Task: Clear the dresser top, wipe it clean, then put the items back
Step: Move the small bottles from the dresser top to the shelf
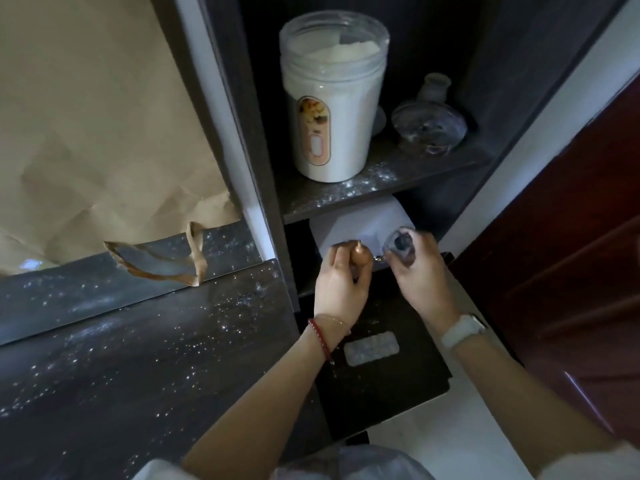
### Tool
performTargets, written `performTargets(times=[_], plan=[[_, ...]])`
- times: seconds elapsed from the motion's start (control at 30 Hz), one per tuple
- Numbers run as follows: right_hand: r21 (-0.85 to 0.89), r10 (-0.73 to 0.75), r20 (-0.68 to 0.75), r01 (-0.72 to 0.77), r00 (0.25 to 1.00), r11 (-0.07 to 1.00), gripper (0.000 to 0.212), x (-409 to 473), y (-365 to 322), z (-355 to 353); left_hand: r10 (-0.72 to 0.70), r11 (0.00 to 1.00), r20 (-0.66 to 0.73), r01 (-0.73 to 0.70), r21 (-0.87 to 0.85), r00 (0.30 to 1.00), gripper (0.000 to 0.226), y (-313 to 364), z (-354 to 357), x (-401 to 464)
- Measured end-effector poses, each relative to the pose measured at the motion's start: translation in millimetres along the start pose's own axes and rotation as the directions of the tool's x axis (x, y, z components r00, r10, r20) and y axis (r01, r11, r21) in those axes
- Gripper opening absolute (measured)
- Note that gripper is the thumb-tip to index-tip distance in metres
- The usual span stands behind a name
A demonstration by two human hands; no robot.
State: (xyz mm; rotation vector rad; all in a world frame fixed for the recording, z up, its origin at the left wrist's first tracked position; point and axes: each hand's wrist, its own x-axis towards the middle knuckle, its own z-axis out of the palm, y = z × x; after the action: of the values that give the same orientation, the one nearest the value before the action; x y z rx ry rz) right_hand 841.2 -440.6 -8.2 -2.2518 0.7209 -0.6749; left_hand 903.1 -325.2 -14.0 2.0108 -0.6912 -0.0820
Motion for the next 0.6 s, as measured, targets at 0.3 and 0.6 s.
performTargets(times=[0.3, 0.6], plan=[[-0.198, 0.075, 0.130, -0.048, 0.989, 0.979, 0.040, 64.7, 22.1, 28.3, -0.283, 0.956, -0.048, 0.285, 0.073, 0.958, 0.025, 1.8, 34.5, 62.4], [-0.136, 0.229, 0.092, -0.215, 0.969, 0.967, 0.040, 91.4, 22.8, 37.5, -0.341, 0.915, 0.011, 0.329, 0.232, 0.940, 0.030, -9.1, 45.9, 97.3]])
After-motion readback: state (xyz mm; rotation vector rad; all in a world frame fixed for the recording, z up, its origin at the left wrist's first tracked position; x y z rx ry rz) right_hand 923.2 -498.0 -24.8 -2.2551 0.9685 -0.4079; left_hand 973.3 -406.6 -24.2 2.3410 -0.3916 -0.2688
